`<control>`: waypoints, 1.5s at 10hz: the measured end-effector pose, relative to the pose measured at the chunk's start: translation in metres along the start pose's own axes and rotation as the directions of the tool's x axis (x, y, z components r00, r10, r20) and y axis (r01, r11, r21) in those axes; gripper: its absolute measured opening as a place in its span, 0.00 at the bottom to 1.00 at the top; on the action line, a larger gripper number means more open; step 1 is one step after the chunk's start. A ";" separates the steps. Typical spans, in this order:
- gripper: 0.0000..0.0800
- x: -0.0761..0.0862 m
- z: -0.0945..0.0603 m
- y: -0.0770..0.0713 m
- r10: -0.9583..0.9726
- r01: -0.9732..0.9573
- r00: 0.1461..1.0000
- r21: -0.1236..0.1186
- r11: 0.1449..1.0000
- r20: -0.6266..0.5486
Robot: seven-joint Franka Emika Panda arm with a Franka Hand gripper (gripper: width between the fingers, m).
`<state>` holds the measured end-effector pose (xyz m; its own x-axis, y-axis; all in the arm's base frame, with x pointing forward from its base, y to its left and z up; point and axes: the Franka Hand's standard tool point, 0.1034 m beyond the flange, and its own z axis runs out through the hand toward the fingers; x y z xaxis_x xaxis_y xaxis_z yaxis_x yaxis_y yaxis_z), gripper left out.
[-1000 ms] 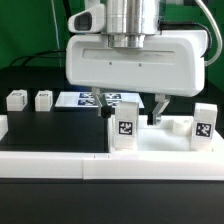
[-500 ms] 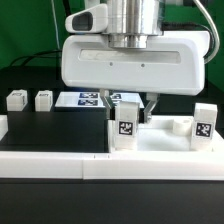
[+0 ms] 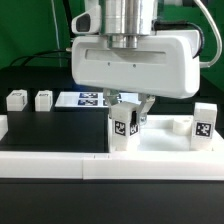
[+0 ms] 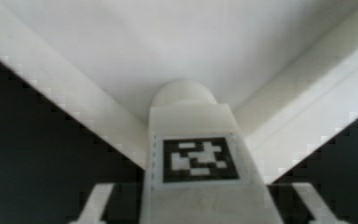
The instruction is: Assemble square table
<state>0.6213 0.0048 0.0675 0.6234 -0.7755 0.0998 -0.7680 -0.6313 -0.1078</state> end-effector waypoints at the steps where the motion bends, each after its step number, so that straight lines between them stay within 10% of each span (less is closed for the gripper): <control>1: 0.36 0.001 0.000 0.000 0.141 -0.141 0.990 -0.010 0.990 0.010; 5: 0.36 0.000 0.002 -0.005 0.553 -0.549 0.832 -0.083 0.832 0.046; 12: 0.36 -0.001 0.003 -0.010 0.948 -0.944 0.316 -0.087 0.317 0.024; 15: 0.36 -0.001 0.003 -0.010 0.966 -0.962 0.259 -0.085 0.259 0.019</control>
Offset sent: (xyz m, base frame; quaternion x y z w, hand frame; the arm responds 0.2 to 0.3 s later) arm 0.0215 0.0076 -0.0018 -0.0303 -0.0445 0.2573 0.9648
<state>0.6293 0.0118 0.0660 -0.5775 -0.8105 -0.0974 -0.8115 0.5830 -0.0400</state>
